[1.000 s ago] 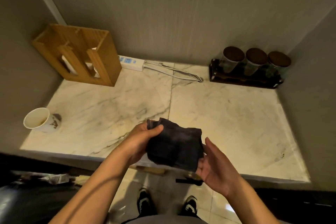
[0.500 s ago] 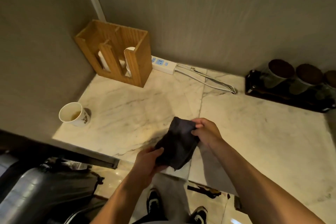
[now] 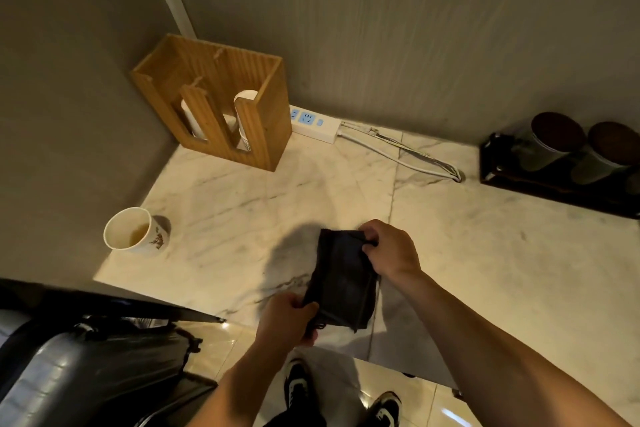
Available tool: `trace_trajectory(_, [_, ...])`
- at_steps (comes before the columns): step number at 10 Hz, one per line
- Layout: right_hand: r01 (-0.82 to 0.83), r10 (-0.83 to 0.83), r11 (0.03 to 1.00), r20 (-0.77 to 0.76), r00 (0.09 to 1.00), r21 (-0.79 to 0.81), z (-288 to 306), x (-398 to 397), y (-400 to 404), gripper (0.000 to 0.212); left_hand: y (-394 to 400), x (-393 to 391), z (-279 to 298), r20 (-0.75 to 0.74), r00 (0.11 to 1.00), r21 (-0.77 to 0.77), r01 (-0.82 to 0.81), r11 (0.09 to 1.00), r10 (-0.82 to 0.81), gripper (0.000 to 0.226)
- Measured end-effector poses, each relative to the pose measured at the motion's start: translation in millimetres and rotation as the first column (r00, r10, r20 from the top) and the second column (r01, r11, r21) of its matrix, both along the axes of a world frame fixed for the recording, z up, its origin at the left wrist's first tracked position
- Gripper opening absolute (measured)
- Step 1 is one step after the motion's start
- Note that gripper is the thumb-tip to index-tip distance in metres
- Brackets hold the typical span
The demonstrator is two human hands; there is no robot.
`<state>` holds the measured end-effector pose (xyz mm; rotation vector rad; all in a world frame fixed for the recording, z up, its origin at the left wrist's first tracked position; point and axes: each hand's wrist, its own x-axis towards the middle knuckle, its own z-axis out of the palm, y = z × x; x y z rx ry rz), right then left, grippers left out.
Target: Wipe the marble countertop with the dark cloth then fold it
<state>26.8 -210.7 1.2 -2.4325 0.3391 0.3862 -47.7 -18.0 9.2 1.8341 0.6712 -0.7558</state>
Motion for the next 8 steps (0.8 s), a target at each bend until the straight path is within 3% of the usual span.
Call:
trace_trajectory(3, [0.011,-0.01,1.0,0.026,1.0,-0.015,-0.2,-13.7,-3.7,0.033,4.4,1.5,3.8,0.045,0.981,0.178,0.176,0.968,-0.187,0.011])
trace_trajectory(4, [0.026,-0.026,1.0,0.04,0.999,-0.014,3.5,-20.0,-7.5,0.032,4.0,2.0,2.5,0.081,0.954,0.31,0.25,0.917,-0.288,0.013])
trace_trajectory(5, [0.055,-0.056,0.998,0.094,0.994,0.01,10.0,-35.4,-12.7,0.029,0.3,-0.1,-2.4,0.127,0.837,0.613,0.355,0.705,-0.532,0.04])
trace_trajectory(6, [0.068,-0.071,0.997,0.173,0.982,0.025,21.0,-46.6,-19.0,0.031,-9.7,9.5,7.3,0.217,0.728,0.72,0.331,0.611,-0.65,0.054])
trace_trajectory(7, [0.078,-0.073,0.997,0.28,0.957,-0.006,48.9,-57.4,-37.3,0.039,-37.0,33.4,45.6,0.411,0.696,0.688,0.187,0.701,-0.589,0.05])
trace_trajectory(8, [0.132,-0.104,0.989,0.321,0.942,-0.069,69.8,-65.9,-56.6,0.048,-50.1,45.4,71.9,0.452,0.574,0.77,0.135,0.623,-0.683,0.054])
